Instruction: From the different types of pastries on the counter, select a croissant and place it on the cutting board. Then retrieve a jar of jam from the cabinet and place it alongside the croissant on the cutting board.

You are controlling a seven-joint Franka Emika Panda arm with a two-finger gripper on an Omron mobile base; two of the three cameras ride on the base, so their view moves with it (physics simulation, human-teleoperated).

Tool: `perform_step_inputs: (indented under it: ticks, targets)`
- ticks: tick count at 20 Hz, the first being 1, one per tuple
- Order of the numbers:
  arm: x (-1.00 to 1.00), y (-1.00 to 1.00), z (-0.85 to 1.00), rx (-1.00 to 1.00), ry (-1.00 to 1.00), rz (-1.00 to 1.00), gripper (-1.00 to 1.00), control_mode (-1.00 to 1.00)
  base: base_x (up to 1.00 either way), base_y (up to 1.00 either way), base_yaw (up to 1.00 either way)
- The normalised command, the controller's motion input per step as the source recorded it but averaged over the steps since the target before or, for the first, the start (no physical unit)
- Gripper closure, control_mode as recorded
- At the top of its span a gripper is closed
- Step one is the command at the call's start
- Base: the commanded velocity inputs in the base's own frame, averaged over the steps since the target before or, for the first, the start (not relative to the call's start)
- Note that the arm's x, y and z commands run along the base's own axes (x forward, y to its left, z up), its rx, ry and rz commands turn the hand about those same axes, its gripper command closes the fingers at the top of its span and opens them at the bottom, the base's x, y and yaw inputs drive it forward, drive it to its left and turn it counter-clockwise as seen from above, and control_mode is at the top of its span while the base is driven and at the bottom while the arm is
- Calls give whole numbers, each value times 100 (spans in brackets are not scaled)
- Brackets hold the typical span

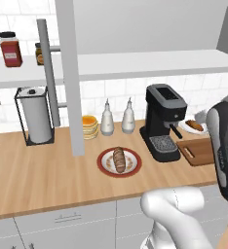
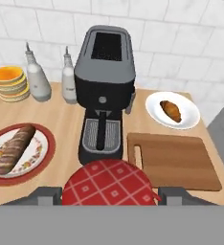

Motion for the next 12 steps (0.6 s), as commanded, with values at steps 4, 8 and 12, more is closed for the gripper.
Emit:
perform_step_inputs:
  ticks: [4,8,12]
  targets:
    - [20,-15,-11,-1,1,45,100,-100,0,0,0]
    - [15,-6,-5,-9,6,44,100,-100,0,0,0]
    - [14,-21,-20,-7,13,48,100,-100,0,0,0]
